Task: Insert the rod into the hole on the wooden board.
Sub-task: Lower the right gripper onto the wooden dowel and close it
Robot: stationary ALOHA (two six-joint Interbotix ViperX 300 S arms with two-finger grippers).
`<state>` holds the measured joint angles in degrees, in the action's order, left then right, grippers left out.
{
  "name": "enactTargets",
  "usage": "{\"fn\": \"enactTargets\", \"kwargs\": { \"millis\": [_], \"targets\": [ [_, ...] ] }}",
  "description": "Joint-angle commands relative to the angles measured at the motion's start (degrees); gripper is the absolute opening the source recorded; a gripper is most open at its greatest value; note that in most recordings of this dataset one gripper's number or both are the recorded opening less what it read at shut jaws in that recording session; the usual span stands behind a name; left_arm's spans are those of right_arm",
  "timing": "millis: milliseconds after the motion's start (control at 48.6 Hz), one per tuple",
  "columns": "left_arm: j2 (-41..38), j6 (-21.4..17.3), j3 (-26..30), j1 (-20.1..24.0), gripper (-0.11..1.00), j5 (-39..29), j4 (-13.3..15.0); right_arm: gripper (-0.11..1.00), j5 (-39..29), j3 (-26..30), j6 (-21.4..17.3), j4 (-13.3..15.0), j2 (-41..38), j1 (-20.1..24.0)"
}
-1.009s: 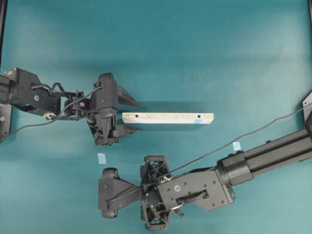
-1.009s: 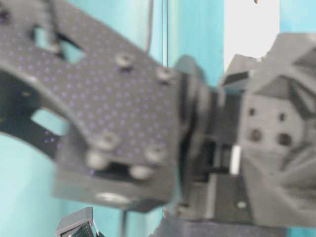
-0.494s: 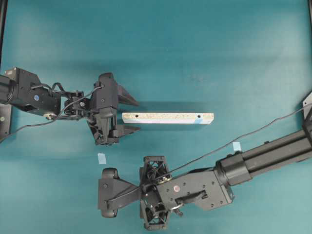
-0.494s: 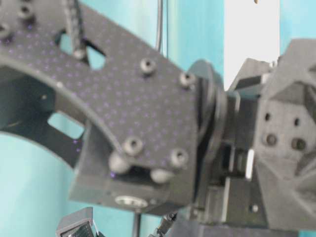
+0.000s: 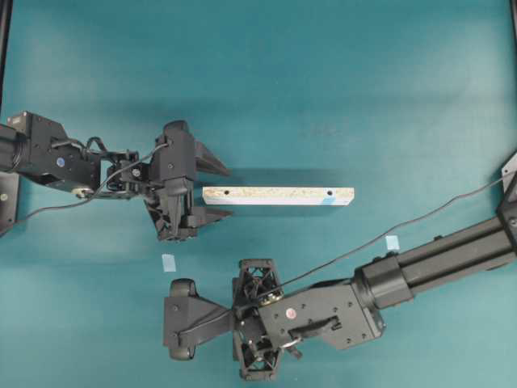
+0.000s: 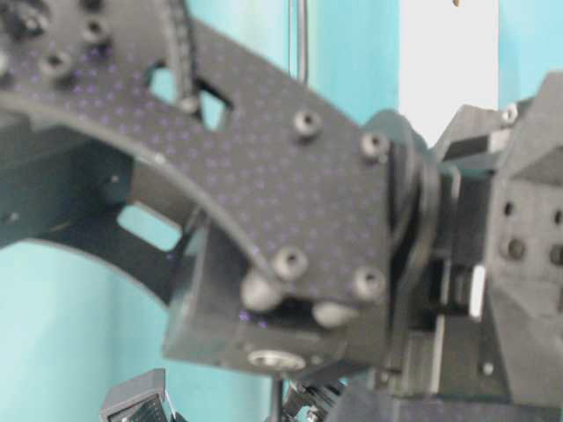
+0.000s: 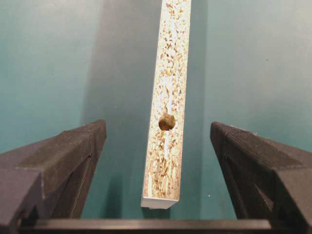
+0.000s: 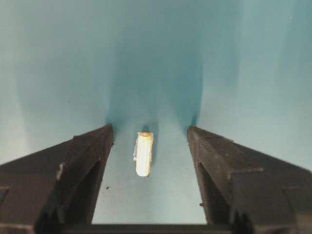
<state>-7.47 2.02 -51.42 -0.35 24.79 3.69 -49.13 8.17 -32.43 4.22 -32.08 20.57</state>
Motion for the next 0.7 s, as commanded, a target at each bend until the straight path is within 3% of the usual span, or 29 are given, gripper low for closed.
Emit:
{"fn": "enactTargets", "kwargs": {
  "millis": [0,185,494,680],
  "targets": [
    [0.79,0.44,0.53,0.18,0.96,0.18,0.00,0.69,-0.09,1.14,-0.18,0.18,1.23,0.26],
    [0.79,0.35,0.70,0.18,0.96,0.18,0.00,0.68,-0.09,1.14,-1.67,0.18,1.32,0.26],
    [0.79,0.44,0.79,0.09,0.96,0.18,0.00,0.43,0.09,1.05,-1.67,0.09,1.23,0.26],
    [0.79,0.44,0.62,0.18,0.96,0.18,0.00,0.41,-0.09,1.05,-1.76,0.18,1.23,0.26]
  ]
}}
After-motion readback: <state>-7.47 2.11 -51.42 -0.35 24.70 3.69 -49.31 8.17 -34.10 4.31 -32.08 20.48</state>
